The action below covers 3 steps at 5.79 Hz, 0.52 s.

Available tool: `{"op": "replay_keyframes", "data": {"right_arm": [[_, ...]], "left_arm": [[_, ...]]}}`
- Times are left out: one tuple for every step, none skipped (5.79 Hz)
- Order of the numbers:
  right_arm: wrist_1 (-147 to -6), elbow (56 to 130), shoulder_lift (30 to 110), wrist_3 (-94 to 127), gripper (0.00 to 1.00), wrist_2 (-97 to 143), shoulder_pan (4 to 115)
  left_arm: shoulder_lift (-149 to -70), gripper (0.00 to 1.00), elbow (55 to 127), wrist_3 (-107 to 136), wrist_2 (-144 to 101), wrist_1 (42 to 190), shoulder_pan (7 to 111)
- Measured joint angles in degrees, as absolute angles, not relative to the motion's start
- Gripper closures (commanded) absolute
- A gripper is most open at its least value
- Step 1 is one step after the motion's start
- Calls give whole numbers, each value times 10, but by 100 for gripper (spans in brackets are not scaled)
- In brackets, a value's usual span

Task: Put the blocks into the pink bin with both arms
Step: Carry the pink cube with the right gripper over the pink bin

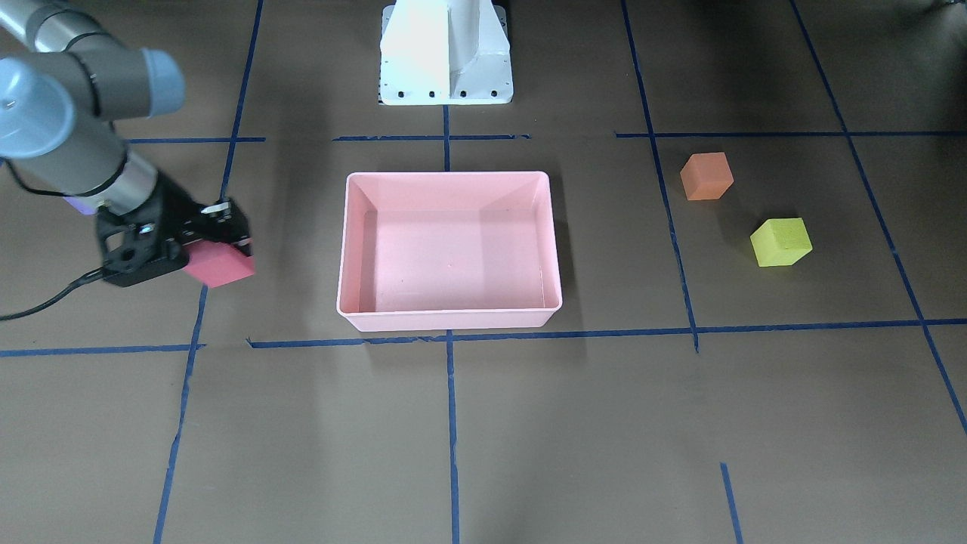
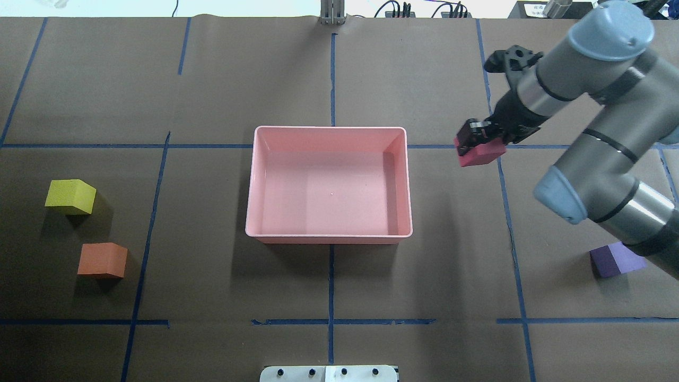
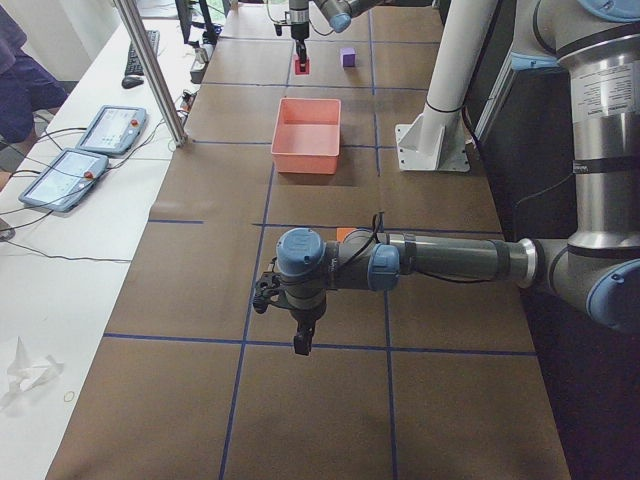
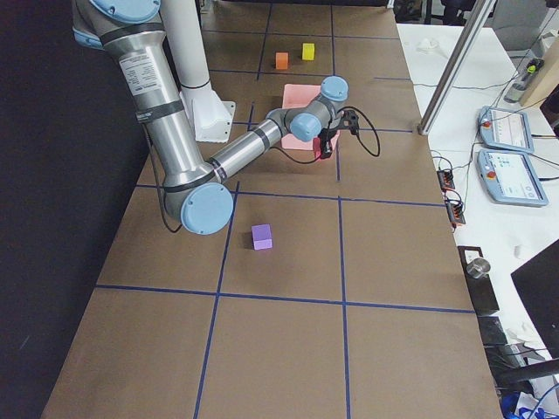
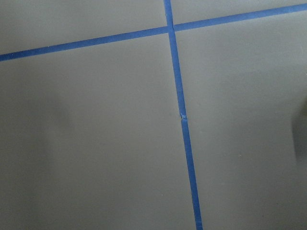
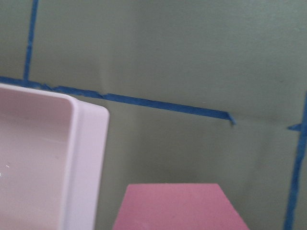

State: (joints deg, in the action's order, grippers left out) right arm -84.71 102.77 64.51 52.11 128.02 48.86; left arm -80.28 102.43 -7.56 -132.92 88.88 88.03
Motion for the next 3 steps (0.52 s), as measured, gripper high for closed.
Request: {"op": "replay_keyframes", "data": {"right_arm": [[-909,1036,579,625,60,1221,435],[-961,1035,524,702,7,1149,375],[-983,1027,490,753,0,1098,330]], "left_arm": [[-813,0,1026,-73,-1336,906,878],[-821,0,1024,-72,-1343,940,876],[-831,0,1019,-72,-1355,971,871]]}}
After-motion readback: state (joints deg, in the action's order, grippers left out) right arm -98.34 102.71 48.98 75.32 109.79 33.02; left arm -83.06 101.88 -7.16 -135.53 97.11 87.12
